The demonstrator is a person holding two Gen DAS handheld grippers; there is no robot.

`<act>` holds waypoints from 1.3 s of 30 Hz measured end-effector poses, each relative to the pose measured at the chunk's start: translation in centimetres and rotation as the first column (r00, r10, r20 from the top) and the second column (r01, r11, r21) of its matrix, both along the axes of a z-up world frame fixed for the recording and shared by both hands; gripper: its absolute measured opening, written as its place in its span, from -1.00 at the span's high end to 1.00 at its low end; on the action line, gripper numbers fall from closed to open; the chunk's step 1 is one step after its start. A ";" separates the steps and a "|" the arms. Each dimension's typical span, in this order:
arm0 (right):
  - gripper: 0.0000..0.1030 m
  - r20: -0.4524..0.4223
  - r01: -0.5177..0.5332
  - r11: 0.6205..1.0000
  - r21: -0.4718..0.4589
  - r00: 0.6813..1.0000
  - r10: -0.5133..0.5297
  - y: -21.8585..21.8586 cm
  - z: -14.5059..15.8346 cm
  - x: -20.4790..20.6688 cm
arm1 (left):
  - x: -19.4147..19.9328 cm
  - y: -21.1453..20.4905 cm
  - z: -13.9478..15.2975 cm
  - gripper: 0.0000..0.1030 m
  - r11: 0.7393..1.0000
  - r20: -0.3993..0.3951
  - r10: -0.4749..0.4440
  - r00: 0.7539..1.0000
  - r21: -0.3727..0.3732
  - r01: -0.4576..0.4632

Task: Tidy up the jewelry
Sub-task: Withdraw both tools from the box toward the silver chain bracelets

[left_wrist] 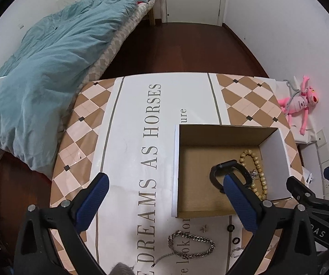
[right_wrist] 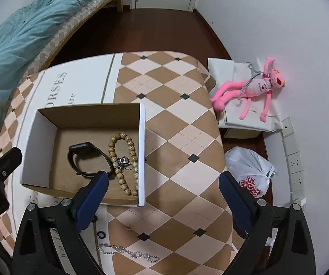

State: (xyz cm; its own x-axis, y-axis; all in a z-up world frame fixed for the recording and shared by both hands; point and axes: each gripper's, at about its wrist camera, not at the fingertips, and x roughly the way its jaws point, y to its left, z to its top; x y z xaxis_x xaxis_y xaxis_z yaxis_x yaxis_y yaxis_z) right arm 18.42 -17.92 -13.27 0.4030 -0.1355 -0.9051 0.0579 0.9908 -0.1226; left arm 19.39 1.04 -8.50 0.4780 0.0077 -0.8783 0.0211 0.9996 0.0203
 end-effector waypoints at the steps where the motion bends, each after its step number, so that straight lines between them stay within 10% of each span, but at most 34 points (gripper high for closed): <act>1: -0.91 0.011 0.001 1.000 0.001 1.000 -0.001 0.0 0.5 -0.3 | -0.2 0.0 0.3 -0.98 1.000 0.006 0.000 1.000 -0.004 0.000; 18: -0.91 0.174 -0.005 0.996 0.087 0.985 -0.010 -0.6 9.8 -7.8 | -6.7 0.5 8.1 -0.98 1.000 0.143 0.002 0.990 -0.030 0.002; 34: -0.90 -0.081 -0.051 0.990 0.128 0.995 0.061 -1.1 -6.8 -11.6 | -10.6 1.7 -4.9 -0.98 0.993 -0.053 0.021 0.998 0.115 -0.014; 39: -0.49 -0.065 -0.089 0.992 0.094 0.993 0.095 -0.4 -9.4 -12.3 | -10.9 1.9 -7.0 -0.98 0.993 -0.090 0.021 0.996 0.120 -0.011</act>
